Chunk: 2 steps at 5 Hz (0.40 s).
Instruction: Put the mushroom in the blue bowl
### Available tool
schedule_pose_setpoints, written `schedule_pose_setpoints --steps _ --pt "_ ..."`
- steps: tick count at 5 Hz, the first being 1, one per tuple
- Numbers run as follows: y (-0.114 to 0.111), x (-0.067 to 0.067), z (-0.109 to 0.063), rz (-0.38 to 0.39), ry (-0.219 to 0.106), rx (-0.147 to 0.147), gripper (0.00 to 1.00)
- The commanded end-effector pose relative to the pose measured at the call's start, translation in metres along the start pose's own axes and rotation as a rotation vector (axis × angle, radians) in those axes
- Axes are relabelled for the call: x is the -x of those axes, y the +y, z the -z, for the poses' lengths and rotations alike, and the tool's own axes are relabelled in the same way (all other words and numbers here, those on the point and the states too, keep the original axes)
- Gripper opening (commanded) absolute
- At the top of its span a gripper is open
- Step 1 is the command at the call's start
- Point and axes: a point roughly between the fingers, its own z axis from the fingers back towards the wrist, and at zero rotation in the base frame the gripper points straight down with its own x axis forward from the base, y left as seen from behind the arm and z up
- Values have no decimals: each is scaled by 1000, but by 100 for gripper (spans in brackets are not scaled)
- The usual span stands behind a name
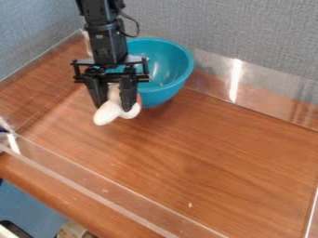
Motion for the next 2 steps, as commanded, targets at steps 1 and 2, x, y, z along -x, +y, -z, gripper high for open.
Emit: schedule_pose_setpoints --steps 1,2 --pt "1 -9 -17 12 -63 5 0" --pt "2 -9 -18 20 -66 9 0"
